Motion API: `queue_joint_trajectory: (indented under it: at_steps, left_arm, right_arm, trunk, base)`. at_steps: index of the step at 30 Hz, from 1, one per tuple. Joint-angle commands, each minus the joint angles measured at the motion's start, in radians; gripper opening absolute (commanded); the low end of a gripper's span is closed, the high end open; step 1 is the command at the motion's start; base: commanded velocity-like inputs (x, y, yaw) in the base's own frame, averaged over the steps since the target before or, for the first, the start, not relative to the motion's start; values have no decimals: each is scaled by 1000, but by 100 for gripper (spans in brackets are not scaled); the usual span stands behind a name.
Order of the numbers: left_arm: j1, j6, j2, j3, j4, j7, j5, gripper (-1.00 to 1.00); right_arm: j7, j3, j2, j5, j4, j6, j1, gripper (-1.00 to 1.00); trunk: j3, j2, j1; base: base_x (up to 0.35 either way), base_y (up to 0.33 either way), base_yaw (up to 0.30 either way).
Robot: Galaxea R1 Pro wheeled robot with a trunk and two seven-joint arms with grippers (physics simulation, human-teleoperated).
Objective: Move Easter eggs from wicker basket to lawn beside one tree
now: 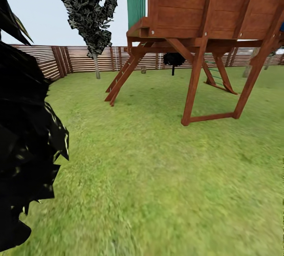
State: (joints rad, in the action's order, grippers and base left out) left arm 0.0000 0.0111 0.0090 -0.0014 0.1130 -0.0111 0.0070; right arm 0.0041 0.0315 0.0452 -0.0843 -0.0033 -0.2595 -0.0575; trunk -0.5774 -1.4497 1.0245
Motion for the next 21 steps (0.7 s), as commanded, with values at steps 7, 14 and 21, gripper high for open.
queue_joint_trajectory:
  at_steps: [7, 14, 21]
  left_arm:
    - [0, 1, 0, 0, 0, -1, 1, 100]
    - [0, 1, 0, 0, 1, -1, 1, 100]
    - [0, 1, 0, 0, 0, -1, 1, 100]
  right_arm:
    - [1, 2, 1, -6, 1, -3, -1, 100]
    - [1, 2, 1, -6, 0, -1, -1, 100]
    - [1, 2, 0, -6, 1, -1, -1, 100]
  trunk:
    - [-1, 0, 1]
    - [-1, 0, 1]
    - [-1, 0, 1]
  base:
    - [313, 0, -231]
    - [313, 0, -22]
    - [313, 0, -1]
